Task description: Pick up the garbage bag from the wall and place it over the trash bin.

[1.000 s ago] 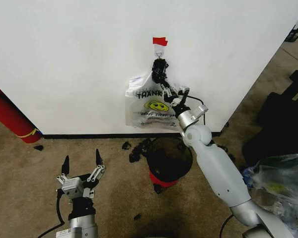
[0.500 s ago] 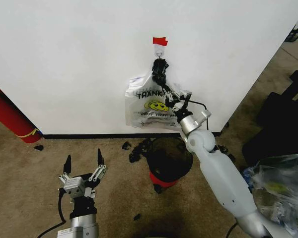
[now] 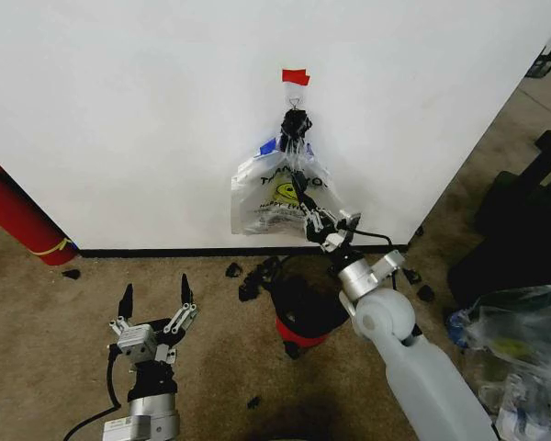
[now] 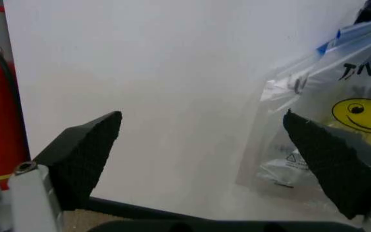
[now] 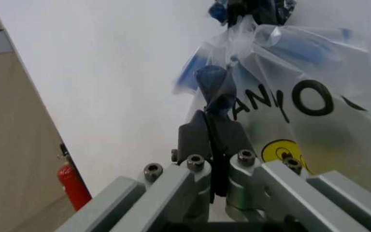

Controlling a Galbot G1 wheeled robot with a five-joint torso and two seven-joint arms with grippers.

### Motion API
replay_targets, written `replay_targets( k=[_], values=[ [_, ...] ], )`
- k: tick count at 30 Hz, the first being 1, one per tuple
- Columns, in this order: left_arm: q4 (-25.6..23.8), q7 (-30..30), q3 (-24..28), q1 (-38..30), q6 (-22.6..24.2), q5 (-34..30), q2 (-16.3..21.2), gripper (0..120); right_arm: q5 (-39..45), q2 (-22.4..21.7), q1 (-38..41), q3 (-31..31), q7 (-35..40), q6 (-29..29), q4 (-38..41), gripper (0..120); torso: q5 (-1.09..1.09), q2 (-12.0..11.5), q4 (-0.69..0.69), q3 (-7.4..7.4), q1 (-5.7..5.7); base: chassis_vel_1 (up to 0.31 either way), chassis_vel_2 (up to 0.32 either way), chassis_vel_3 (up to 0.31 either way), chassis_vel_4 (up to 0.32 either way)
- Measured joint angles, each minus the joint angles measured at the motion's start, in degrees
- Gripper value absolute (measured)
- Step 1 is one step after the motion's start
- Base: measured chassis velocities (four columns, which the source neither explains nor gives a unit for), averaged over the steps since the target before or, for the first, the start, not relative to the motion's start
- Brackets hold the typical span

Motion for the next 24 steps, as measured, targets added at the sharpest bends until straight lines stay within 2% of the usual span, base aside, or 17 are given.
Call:
replay_targets(
  k=[18,24],
  values=[
    [1.2,0.3,1.4,-0.6,0.1,0.1,0.3,100,-4.9,-2.3,-10.8,4.3,-3.2,3.6,4.3,0,0.01,0.0,-0.01,0.0,0.0,0.0,0.0,0.0,0.0],
    [1.2,0.4,1.3,-1.2,0.4,-1.1,1.6,100,-6.8,-2.8,-15.3,6.7,-4.1,4.8,5.7,0,0.01,0.0,-0.01,0.0,0.0,0.0,0.0,0.0,0.0]
  ],
)
